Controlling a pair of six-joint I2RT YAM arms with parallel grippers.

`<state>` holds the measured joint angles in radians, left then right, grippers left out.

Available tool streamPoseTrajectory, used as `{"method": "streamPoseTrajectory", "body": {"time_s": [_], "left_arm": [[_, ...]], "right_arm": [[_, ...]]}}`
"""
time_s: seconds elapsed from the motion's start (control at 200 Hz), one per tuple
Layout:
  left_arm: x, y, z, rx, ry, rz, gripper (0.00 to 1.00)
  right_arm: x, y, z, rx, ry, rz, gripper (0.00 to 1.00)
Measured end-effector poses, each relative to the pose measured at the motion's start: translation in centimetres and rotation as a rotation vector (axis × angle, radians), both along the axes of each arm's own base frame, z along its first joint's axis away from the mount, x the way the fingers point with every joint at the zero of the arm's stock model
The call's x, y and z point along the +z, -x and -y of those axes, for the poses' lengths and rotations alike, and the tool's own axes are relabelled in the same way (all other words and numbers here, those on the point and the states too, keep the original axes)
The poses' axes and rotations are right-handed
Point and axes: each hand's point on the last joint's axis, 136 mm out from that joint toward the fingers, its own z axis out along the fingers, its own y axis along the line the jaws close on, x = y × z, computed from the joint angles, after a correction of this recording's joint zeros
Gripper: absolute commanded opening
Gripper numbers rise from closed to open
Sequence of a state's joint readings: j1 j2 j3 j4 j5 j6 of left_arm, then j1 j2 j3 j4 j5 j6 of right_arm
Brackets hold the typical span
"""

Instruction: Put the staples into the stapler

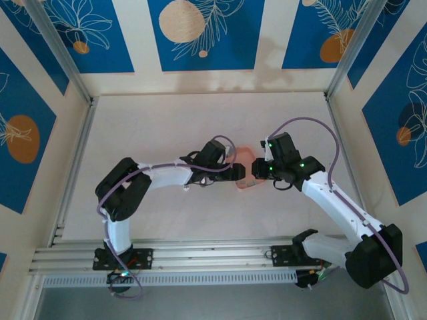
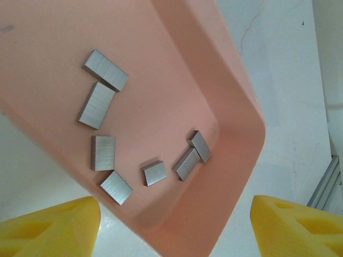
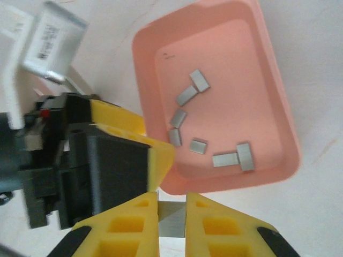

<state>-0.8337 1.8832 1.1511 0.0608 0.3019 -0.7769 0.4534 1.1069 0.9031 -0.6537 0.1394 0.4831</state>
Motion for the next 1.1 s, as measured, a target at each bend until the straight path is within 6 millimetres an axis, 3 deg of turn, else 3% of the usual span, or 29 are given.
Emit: {"method": "streamPoseTrajectory", "body": {"time_s": [0.18,0.3,0.4,0.465,0.61,0.74,0.985,1.1], "left_arm": [[3.6,-0.4,-2.2,0.018,0.028,0.104,0.76],[7.5,-0.5,-5.7,0.074,0.064,0.201,0.77],[8.9,-0.7,-9.2,0.147,0.073,0.263,0.77],[8.7,-0.9,-11.6,0.199,0.06,0.284,0.77],[6.3,-1.1,-17.9,0.347,-0.019,0.301,0.78],[5.1,-0.4,-21.8,0.431,-0.077,0.349,0.79],[4.3,0.2,-24.9,0.487,-0.151,0.45,0.81],[3.5,0.5,-25.8,0.504,-0.187,0.469,0.81]], "right_arm": [[-0.4,0.8,-1.1,0.018,0.043,-0.006,0.14],[-0.6,0.6,-3.0,0.046,0.082,-0.008,0.14],[-1.0,0.4,-5.0,0.07,0.112,-0.008,0.14],[-1.3,0.4,-6.5,0.087,0.13,-0.009,0.14],[-2.3,-0.1,-10.0,0.107,0.17,-0.018,0.14],[-3.9,-0.5,-13.2,0.117,0.194,-0.038,0.13],[-6.7,-0.9,-17.3,0.119,0.241,-0.065,0.14],[-7.8,-1.0,-18.3,0.105,0.255,-0.077,0.14]]}}
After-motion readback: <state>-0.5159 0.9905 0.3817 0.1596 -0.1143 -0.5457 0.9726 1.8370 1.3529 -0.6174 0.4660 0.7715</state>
